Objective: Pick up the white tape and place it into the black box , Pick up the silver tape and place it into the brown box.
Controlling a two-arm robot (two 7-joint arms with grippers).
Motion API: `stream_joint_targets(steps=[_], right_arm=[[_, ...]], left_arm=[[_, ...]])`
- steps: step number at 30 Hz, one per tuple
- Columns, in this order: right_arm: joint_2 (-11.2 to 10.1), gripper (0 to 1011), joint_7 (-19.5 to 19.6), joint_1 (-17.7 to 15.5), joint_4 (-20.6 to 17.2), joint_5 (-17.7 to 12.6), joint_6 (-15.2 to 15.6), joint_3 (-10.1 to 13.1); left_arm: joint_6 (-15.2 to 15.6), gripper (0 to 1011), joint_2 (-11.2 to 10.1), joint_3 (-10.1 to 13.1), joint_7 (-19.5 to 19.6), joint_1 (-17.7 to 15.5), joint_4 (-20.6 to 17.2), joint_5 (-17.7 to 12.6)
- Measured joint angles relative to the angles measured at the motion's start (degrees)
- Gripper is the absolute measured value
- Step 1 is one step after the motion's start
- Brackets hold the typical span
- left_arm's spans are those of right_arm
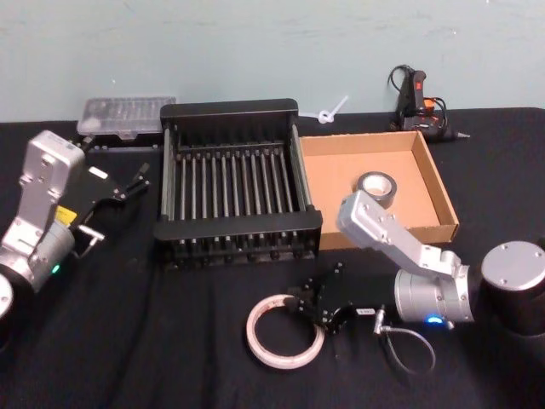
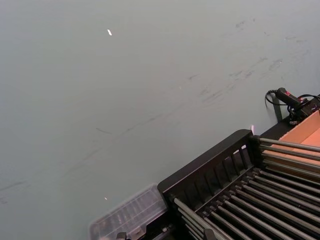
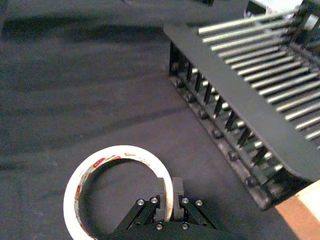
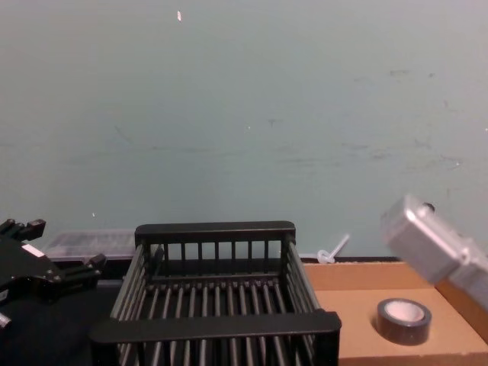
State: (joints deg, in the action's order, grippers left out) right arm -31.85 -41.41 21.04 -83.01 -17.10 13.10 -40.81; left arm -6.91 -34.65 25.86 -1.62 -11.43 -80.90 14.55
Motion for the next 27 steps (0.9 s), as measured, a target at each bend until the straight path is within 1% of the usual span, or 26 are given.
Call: stream_joint_targets(steps=[4, 8, 11, 16, 21, 27], right_arm=[[-0.62, 99, -0.36, 0.06, -0.99, -0.79, -0.6, 0.6], [-1.92, 99, -0.66, 0.27, -3.01, -2.22, -1.44, 1.7], [-2.44, 99, -0.66, 0.42, -3.74, -2.73, -1.71, 2.17], [-3.38, 100, -0.57, 1.26, -5.07, -3.95, -2.19, 3.38], [-3.51, 100, 0.19, 2.23, -5.43, -4.94, -2.3, 4.39], [-2.32, 100, 1.75, 4.3, -4.22, -5.84, -2.13, 5.39]], left_arm=[[0.0, 1001, 0.0, 0.0, 0.0, 0.0, 0.0, 0.0], [0.0, 1001, 0.0, 0.0, 0.0, 0.0, 0.0, 0.0], [0.0, 1001, 0.0, 0.0, 0.0, 0.0, 0.0, 0.0], [0.0, 1001, 0.0, 0.0, 0.0, 0.0, 0.0, 0.0], [0.0, 1002, 0.0, 0.0, 0.0, 0.0, 0.01, 0.0], [0.0, 1001, 0.0, 0.0, 0.0, 0.0, 0.0, 0.0]])
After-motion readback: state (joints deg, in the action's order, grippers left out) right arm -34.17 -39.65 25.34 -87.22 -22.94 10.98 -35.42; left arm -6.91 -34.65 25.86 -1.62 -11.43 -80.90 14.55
